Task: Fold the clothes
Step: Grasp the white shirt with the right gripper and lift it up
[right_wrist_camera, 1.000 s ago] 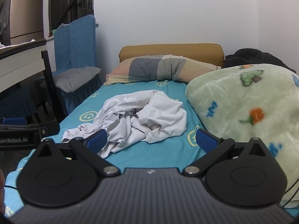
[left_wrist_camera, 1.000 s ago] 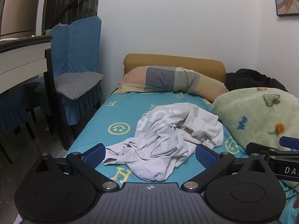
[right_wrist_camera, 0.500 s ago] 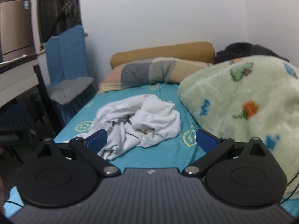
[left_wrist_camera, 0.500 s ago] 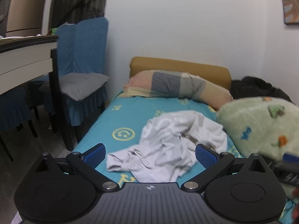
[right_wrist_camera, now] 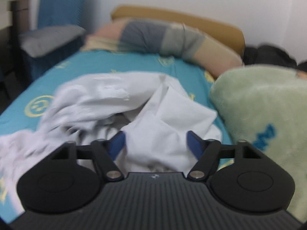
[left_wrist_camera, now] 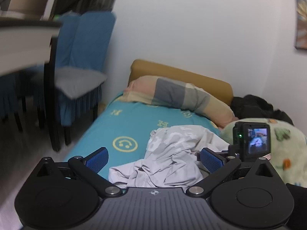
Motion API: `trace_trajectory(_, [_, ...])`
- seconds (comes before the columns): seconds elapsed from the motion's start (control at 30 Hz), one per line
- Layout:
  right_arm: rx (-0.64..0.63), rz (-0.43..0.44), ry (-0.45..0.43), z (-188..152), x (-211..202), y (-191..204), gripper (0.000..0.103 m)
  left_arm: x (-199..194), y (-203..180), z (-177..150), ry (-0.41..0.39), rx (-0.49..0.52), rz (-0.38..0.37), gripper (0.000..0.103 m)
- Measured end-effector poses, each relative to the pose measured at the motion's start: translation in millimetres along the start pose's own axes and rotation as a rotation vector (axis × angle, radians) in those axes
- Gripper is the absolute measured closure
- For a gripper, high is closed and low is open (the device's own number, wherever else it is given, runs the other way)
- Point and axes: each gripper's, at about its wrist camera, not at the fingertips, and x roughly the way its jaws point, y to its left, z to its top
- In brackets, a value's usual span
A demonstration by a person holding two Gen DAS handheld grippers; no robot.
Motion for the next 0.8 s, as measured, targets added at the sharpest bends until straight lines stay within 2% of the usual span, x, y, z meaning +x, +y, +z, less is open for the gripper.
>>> trace_trajectory(0.07, [-0.012, -0.033, 0.022, 6, 9, 4, 0.051, 16, 8, -4, 0.025, -0.030, -0.046, 0.000])
trace_trajectory(0.13, [-0.024, -0.066, 0.044, 12, 18, 7, 0.085, 28, 11, -12, 0.055, -0.029, -0.089, 0.000])
trace_trajectory(0.2, [-0.036, -0.099, 0.066, 18, 27, 11, 0.095, 35, 10, -19, 0.064, -0.006, -0.106, 0.000])
trace_trajectory(0.23, [-0.035, -0.108, 0.055, 21, 23, 9, 0.095, 34, 9, -20, 0.063, 0.004, -0.114, 0.000])
trace_trajectory(0.4, [0.020, -0.099, -0.159, 43, -70, -19, 0.096, 30, 0, -27, 0.044, 0.047, -0.155, 0.000])
trace_trajectory(0.5, [0.029, -0.059, -0.294, 51, -138, -25, 0.097, 20, -6, -26, 0.021, 0.064, -0.163, 0.000])
trace_trajectory(0.7, [0.076, 0.053, -0.548, 39, -269, -30, 0.098, 0, -12, -21, 0.004, 0.069, -0.142, 0.000])
trace_trajectory(0.8, [0.141, 0.077, -0.663, 26, -315, -41, 0.098, -8, -18, -26, 0.032, 0.082, -0.161, 0.000])
